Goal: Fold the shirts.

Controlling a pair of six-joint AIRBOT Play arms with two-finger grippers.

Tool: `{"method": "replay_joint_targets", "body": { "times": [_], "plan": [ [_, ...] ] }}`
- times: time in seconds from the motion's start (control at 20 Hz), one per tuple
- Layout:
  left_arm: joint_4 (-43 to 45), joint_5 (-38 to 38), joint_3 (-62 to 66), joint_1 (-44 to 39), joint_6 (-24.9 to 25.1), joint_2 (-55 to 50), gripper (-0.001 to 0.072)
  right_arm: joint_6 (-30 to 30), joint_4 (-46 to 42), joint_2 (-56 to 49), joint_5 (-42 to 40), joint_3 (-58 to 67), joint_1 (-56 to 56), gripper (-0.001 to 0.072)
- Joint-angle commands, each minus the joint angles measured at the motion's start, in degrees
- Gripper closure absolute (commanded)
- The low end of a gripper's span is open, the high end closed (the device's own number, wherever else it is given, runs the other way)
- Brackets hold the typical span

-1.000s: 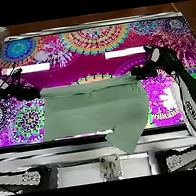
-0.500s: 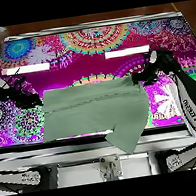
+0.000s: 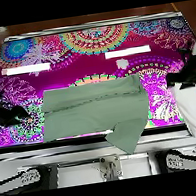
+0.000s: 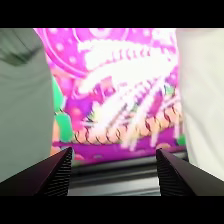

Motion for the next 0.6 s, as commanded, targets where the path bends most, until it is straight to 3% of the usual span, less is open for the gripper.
{"method": "replay_joint_targets", "body": {
  "times": [0.0,0.2,0.55],
  "plan": [
    [-7.1,0.3,-17.8,8.6,9.1,6.3,-0.0007,-4.9,7.4,6.7,2.8,-11.2,-8.7,0.0072],
    [-14.0,5.6,-28.2,13.4,12.6,6.7,-0.0007,-5.2,12.7,10.3,-4.2,-19.7,-11.8,0.0072],
    [-14.5,13.2,-31.5,7.7,11.4,6.6,-0.0006,-3.8,18.6,10.3,-10.4,-20.2,-11.8,0.0073]
  ]
}}
